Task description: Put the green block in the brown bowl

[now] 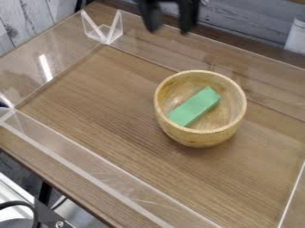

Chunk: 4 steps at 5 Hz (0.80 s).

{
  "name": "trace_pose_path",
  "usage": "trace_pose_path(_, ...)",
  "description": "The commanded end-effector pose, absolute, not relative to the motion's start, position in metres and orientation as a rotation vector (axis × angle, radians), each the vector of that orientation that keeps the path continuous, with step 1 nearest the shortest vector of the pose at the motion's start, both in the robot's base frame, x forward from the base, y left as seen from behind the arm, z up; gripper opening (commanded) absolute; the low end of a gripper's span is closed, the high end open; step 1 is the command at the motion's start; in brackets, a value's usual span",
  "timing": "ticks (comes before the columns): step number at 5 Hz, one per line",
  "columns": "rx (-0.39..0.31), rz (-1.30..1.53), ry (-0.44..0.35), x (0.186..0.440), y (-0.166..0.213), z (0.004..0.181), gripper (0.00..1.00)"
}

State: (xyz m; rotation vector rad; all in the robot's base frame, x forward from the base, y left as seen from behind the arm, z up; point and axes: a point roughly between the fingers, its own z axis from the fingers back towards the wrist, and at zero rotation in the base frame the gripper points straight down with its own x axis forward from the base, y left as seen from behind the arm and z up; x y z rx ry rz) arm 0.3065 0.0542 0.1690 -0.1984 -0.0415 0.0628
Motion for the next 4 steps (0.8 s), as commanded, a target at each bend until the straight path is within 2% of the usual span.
trace_pose_path(1, -0.13, 0.096, -0.121, 0.299, 0.091, 0.197, 1.0)
trace_pose_path(3, -0.068, 0.13, -0.079, 0.281, 0.138, 0.166, 1.0)
trace_pose_path(4, -0.05, 0.152, -0.049, 0.28, 0.154, 0.148, 0.0)
